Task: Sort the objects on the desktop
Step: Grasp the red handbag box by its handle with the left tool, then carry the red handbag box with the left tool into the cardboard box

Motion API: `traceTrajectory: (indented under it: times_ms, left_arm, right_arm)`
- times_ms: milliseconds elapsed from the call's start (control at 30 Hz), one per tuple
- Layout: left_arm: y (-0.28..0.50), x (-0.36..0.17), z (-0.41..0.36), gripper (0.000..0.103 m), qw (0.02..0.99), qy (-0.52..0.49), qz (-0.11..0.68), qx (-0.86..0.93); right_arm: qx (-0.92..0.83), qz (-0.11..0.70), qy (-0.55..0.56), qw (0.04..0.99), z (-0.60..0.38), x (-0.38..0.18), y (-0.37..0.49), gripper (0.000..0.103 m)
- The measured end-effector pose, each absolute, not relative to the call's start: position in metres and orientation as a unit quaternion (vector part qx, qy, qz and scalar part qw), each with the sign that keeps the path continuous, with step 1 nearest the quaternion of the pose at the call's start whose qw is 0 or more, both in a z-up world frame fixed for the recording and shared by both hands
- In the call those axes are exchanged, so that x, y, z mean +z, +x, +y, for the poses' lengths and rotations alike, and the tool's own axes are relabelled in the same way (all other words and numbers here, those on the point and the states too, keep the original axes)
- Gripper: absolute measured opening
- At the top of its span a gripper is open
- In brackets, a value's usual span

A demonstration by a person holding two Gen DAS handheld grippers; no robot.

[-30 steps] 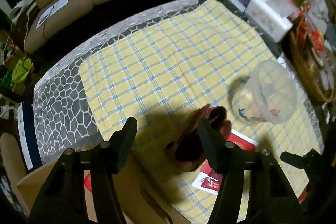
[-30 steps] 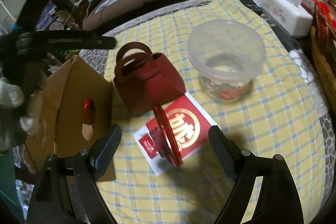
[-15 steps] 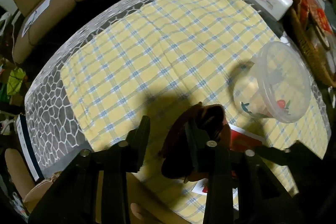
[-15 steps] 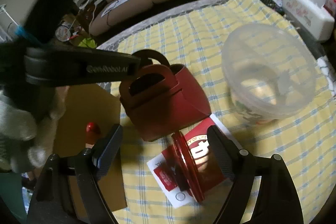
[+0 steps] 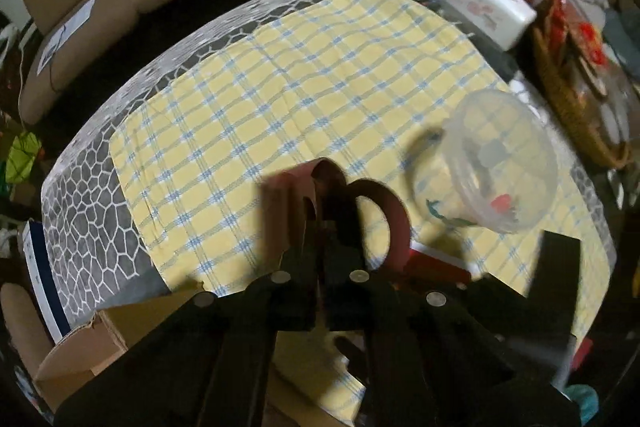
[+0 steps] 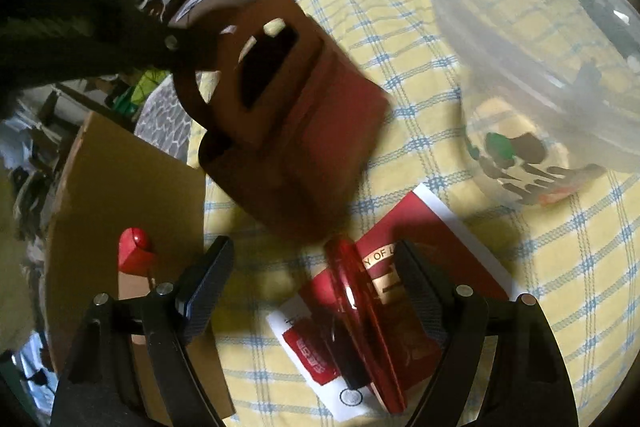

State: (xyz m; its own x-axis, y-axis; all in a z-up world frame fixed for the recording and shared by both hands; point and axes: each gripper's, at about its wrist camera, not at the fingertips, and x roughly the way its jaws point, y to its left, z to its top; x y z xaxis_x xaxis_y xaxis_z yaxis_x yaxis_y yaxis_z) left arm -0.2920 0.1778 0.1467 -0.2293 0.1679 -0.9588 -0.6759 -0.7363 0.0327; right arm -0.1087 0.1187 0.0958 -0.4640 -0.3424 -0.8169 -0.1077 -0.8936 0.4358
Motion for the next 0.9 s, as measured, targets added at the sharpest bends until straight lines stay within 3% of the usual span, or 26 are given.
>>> traceTrajectory:
  times_ms: [133,500,800,867,900]
  left_arm:
    - [-0.290,0.150,0.175,0.002,0.276,-0.556,0.232,0.749]
    - [-0.287,0.180,0.153,0.002,0.302,-0.579,0.129,0.746]
    - [-0.262,0.219,0.136,0.002,0.319,-0.575,0.099,0.747]
    - [-0.255,0.229,0.128,0.002,0.324,-0.573,0.086,0.747]
    - [-0.252,0.233,0.125,0.002,0.326,-0.571,0.085,0.749]
  right_arm:
    - [-0.831,-0.215,0.510,0.061,0.119,0.093,-0.115,0.084]
    - [-0.847,-0.243,0.461,0.108,0.104,0.114,-0.105,0.085]
    - [-0.858,-0.262,0.432,0.093,0.105,0.126,-0.094,0.087]
    - [-0.862,-0.253,0.430,0.096,0.104,0.134,-0.091,0.083]
    - [-0.863,-0.247,0.429,0.099,0.103,0.140,-0.091,0.073]
